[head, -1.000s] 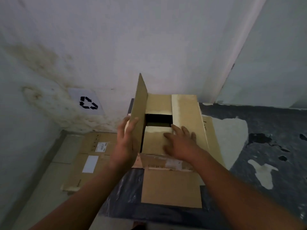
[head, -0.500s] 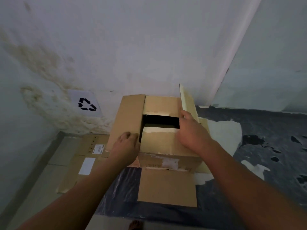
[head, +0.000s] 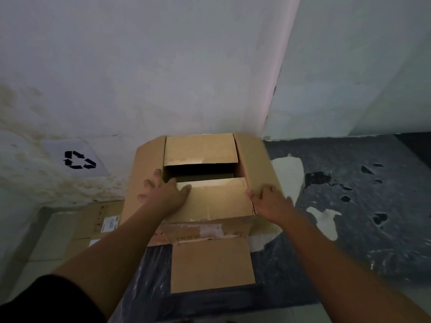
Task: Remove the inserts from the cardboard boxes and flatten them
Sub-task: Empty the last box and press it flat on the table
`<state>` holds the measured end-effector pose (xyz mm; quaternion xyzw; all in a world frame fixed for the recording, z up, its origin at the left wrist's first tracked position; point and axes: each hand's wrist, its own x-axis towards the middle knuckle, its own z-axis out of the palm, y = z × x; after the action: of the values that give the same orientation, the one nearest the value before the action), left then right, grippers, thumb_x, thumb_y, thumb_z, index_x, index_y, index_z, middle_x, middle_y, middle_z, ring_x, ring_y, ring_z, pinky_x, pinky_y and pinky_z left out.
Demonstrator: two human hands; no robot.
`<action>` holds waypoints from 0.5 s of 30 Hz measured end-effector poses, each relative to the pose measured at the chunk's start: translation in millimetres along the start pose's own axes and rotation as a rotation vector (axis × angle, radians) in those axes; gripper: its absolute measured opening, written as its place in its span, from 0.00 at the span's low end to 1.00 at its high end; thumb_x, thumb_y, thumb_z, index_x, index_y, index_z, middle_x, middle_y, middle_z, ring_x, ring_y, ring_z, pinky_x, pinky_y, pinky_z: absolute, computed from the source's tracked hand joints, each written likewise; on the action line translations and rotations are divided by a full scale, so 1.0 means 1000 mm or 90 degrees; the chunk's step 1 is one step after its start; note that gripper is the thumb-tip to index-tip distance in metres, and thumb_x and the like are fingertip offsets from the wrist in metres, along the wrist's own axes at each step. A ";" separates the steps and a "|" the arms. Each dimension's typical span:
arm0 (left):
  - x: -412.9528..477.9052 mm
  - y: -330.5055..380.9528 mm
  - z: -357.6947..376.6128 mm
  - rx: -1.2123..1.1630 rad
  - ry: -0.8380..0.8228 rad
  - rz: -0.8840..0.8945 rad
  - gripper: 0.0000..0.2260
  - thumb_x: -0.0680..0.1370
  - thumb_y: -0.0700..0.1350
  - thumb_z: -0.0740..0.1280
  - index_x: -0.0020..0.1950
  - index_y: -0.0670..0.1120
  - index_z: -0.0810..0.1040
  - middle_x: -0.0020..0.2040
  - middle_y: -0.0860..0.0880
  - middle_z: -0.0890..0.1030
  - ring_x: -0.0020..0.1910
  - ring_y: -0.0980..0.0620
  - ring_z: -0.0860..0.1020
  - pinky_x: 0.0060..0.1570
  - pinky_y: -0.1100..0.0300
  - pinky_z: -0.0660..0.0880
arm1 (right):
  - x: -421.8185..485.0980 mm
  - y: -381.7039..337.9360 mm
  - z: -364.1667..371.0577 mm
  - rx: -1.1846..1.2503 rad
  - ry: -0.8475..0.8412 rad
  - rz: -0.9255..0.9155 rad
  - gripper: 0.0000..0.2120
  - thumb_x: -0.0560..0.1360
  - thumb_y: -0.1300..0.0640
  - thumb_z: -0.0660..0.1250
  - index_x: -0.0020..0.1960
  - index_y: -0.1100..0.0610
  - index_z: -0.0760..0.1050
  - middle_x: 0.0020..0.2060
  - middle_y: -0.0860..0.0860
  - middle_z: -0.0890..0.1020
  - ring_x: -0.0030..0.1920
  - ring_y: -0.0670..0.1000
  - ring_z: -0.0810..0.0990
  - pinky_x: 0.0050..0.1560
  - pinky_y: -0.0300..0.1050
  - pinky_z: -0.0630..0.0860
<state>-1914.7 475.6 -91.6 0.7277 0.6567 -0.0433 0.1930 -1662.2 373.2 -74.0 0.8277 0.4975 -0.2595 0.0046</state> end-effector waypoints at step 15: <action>-0.099 -0.009 -0.084 -0.451 -0.090 0.089 0.12 0.79 0.50 0.63 0.42 0.46 0.81 0.38 0.43 0.82 0.39 0.44 0.83 0.43 0.50 0.81 | 0.019 -0.003 -0.016 0.576 -0.168 -0.029 0.45 0.64 0.21 0.56 0.72 0.47 0.65 0.74 0.56 0.64 0.71 0.61 0.64 0.69 0.63 0.62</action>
<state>-1952.5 411.4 15.7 0.6539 0.5647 0.1499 0.4806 -1651.1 394.9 -68.2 0.6955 0.3474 -0.5533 -0.2990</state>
